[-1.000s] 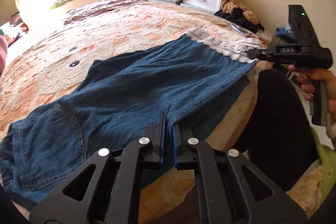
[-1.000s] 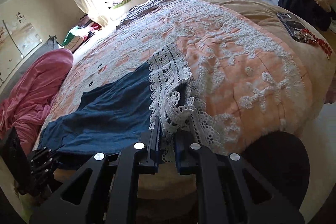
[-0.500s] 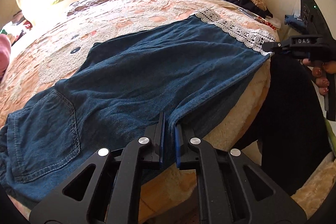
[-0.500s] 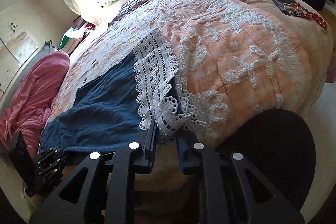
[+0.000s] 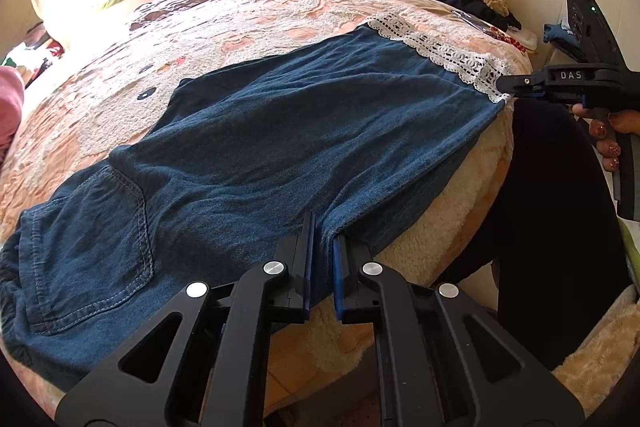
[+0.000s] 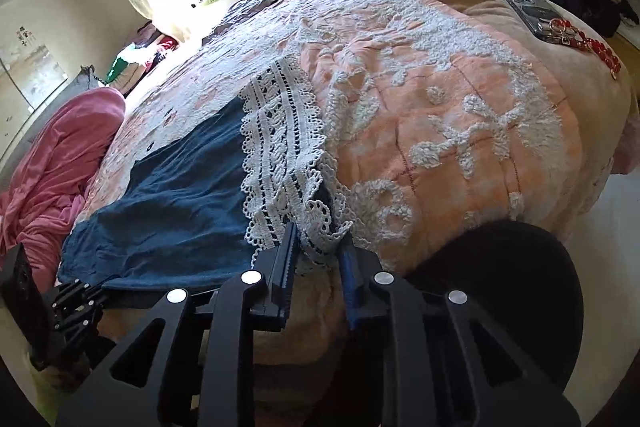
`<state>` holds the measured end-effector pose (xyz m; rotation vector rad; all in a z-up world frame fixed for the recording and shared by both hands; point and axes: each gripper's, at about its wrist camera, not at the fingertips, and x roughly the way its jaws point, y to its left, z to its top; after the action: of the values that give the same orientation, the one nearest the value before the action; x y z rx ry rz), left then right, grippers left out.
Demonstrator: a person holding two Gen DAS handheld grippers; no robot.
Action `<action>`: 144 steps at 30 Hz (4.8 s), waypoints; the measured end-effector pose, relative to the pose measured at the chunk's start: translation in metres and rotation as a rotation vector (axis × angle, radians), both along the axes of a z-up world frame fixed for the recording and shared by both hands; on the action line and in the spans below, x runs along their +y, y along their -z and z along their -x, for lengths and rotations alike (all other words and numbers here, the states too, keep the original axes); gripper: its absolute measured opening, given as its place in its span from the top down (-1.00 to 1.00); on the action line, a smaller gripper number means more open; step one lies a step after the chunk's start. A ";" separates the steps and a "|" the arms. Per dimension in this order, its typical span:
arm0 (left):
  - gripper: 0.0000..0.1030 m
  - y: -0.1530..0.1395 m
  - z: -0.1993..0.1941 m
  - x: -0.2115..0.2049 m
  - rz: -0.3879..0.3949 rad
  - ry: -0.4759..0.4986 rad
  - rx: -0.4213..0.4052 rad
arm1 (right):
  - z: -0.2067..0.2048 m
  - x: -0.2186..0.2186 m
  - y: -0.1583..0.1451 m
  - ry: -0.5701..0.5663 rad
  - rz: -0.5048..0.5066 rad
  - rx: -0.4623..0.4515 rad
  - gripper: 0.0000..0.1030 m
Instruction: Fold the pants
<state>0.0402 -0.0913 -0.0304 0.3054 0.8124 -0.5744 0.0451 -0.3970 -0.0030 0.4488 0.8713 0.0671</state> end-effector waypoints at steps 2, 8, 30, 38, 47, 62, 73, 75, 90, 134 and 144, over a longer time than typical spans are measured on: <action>0.93 0.001 0.002 -0.001 -0.012 0.001 -0.003 | 0.002 -0.006 -0.002 0.009 -0.019 -0.004 0.44; 0.93 0.000 0.003 -0.001 -0.010 -0.008 0.000 | 0.014 -0.017 -0.030 0.042 0.028 -0.089 0.42; 0.77 -0.008 0.019 0.014 0.023 -0.030 0.024 | -0.028 0.034 0.003 -0.186 0.075 0.032 0.44; 0.27 -0.046 0.031 0.060 0.054 -0.145 -0.047 | -0.017 0.032 -0.011 -0.197 0.063 -0.020 0.29; -0.42 -0.060 -0.004 0.158 -0.058 -0.580 -0.105 | -0.028 0.062 -0.037 -0.286 0.140 -0.096 0.13; 0.31 -0.026 -0.047 0.189 -0.081 -0.702 -0.031 | -0.074 0.093 -0.007 -0.345 0.223 -0.007 0.13; -0.05 -0.047 -0.026 0.195 0.028 -0.697 -0.023 | -0.077 0.091 -0.005 -0.344 0.183 -0.023 -0.04; -0.18 -0.065 -0.018 0.187 0.034 -0.672 -0.065 | -0.076 0.089 -0.016 -0.346 0.157 -0.046 -0.04; -0.28 -0.029 -0.050 0.061 0.132 -0.278 0.057 | -0.136 0.172 -0.066 -0.612 0.199 -0.091 -0.09; -0.41 -0.048 -0.069 0.061 0.186 -0.257 0.056 | -0.184 0.044 -0.055 -0.338 0.188 -0.104 0.02; -0.42 -0.040 -0.176 0.035 0.126 -0.371 0.151 | -0.202 0.028 -0.010 -0.365 0.183 0.000 0.02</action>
<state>0.2160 -0.0563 0.0094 -0.0076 0.9469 -0.3004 0.2475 -0.3694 0.0070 0.1153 0.9421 0.3200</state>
